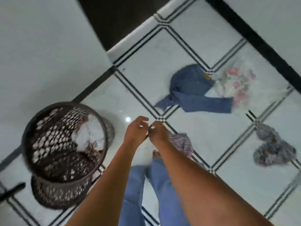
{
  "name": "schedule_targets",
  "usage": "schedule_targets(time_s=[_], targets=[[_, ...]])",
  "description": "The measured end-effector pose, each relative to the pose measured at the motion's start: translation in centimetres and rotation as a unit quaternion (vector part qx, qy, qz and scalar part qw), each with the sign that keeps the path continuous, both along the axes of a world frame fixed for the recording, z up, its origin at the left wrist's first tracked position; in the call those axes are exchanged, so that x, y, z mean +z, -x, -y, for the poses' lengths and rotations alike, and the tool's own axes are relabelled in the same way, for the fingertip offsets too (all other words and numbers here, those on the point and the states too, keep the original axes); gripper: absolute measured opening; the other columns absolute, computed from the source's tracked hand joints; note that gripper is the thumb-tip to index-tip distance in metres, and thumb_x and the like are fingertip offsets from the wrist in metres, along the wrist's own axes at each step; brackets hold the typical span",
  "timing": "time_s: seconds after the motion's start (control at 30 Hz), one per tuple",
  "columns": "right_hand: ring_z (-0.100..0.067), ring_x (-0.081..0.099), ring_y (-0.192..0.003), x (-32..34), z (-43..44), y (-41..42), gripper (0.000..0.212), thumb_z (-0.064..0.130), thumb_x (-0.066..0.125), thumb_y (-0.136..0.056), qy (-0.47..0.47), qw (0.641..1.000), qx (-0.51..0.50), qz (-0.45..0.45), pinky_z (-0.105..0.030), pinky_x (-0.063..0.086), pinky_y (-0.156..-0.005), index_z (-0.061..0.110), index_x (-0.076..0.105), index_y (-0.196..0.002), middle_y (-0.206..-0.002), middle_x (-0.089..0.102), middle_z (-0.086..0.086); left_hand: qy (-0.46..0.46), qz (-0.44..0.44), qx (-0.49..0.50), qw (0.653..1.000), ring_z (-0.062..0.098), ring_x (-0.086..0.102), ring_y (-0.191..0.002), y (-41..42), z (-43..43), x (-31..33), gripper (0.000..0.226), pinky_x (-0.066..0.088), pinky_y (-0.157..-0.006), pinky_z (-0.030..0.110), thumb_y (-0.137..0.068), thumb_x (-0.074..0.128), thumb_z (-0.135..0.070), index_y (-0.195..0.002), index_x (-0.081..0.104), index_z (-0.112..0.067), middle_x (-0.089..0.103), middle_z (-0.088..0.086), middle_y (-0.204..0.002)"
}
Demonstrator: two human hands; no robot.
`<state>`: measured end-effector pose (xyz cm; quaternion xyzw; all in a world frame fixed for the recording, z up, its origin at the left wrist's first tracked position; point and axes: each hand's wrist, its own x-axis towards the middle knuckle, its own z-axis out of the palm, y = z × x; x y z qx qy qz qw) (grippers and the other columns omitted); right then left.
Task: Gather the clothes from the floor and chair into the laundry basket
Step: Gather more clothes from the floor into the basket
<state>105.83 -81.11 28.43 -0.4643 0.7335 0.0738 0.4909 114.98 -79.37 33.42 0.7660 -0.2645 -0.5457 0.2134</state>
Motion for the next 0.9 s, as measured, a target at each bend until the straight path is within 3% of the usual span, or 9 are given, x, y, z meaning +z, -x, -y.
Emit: schedule_targets(time_s=[0.07, 0.13, 0.27, 0.4, 0.57, 0.67, 0.73, 0.83, 0.9], targets=[[-0.027, 0.063, -0.113, 0.6, 0.1, 2.2, 0.033, 0.023, 0.051, -0.087, 0.008, 0.999, -0.050, 0.006, -0.031, 0.048, -0.089, 0.013, 0.059, -0.118, -0.121, 0.067, -0.009, 0.020, 0.018, -0.067, 0.997, 0.005, 0.056, -0.067, 2.8, 1.5, 1.0, 0.025, 0.038, -0.049, -0.001, -0.091, 0.054, -0.005, -0.099, 0.065, -0.026, 0.061, -0.008, -0.079], [-0.029, 0.061, -0.117, 1.3, -0.2, 5.1, 0.034, 0.024, 0.049, -0.091, 0.017, 0.993, -0.117, 0.004, -0.032, 0.047, -0.092, 0.013, 0.057, -0.122, -0.124, 0.065, -0.010, 0.042, 0.031, -0.148, 0.988, 0.012, 0.060, -0.075, 6.0, 2.2, 1.0, 0.025, 0.040, -0.057, -0.001, -0.089, 0.056, -0.003, -0.100, 0.067, -0.022, 0.064, -0.001, -0.083], [-0.030, 0.060, -0.118, 1.8, -3.3, 9.2, 0.035, 0.025, 0.048, -0.094, 0.028, 0.971, -0.239, 0.000, -0.037, 0.048, -0.096, 0.011, 0.054, -0.125, -0.125, 0.063, -0.012, 0.061, 0.051, -0.302, 0.950, 0.024, 0.066, -0.087, 10.4, 0.7, -0.4, 0.021, 0.048, -0.078, 0.025, -0.091, 0.058, -0.007, -0.106, 0.069, -0.019, 0.070, 0.007, -0.096], [-0.029, 0.057, -0.121, 0.9, -9.4, 11.8, 0.041, 0.026, 0.047, -0.095, 0.003, 0.938, -0.342, 0.048, -0.038, 0.046, -0.099, 0.010, 0.045, -0.133, -0.127, 0.060, -0.012, 0.044, 0.075, -0.429, 0.899, 0.022, 0.065, -0.083, 14.3, -3.2, -1.6, 0.017, 0.049, -0.071, 0.028, -0.093, 0.057, -0.013, -0.100, 0.064, -0.027, 0.068, 0.001, -0.093], [-0.025, 0.053, -0.125, -3.1, -17.7, 16.4, 0.045, 0.019, 0.045, -0.092, -0.041, 0.912, -0.407, 0.037, -0.034, 0.043, -0.100, 0.015, 0.042, -0.136, -0.134, 0.056, -0.007, 0.034, 0.092, -0.530, 0.842, 0.021, 0.064, -0.085, 20.1, -8.7, -5.5, 0.020, 0.052, -0.077, 0.032, -0.092, 0.057, -0.017, -0.105, 0.067, -0.028, 0.066, -0.003, -0.094], [-0.023, 0.049, -0.129, -7.3, -22.7, 20.6, 0.051, 0.016, 0.041, -0.091, -0.072, 0.883, -0.463, 0.025, -0.033, 0.039, -0.101, 0.018, 0.038, -0.141, -0.139, 0.051, -0.005, 0.029, 0.117, -0.575, 0.809, 0.020, 0.065, -0.085, 25.0, -12.3, -9.8, 0.019, 0.054, -0.079, 0.036, -0.090, 0.056, -0.018, -0.102, 0.067, -0.028, 0.066, -0.007, -0.093], [-0.022, 0.049, -0.128, -11.8, -26.0, 23.8, 0.052, 0.018, 0.038, -0.088, -0.091, 0.852, -0.516, 0.002, -0.035, 0.040, -0.104, 0.021, 0.039, -0.140, -0.139, 0.051, -0.002, 0.027, 0.135, -0.626, 0.768, 0.023, 0.066, -0.089, 28.9, -14.6, -14.5, 0.016, 0.054, -0.079, 0.035, -0.088, 0.056, -0.020, -0.099, 0.066, -0.026, 0.067, -0.006, -0.092], [-0.024, 0.052, -0.122, -19.2, -30.1, 28.4, 0.043, 0.016, 0.043, -0.087, -0.085, 0.796, -0.595, -0.073, -0.038, 0.044, -0.100, 0.020, 0.048, -0.129, -0.131, 0.054, -0.003, 0.012, 0.204, -0.681, 0.703, 0.031, 0.066, -0.095, 34.1, -16.9, -22.7, 0.018, 0.054, -0.081, 0.037, -0.086, 0.056, -0.024, -0.097, 0.069, -0.019, 0.070, 0.004, -0.099], [-0.026, 0.051, -0.121, -24.5, -32.4, 31.0, 0.039, 0.016, 0.048, -0.088, -0.089, 0.758, -0.634, -0.125, -0.040, 0.044, -0.095, 0.018, 0.048, -0.128, -0.128, 0.050, -0.006, -0.017, 0.264, -0.673, 0.691, 0.035, 0.063, -0.102, 37.2, -18.5, -29.0, 0.028, 0.054, -0.087, 0.045, -0.083, 0.057, -0.031, -0.103, 0.068, -0.013, 0.068, 0.013, -0.111]])
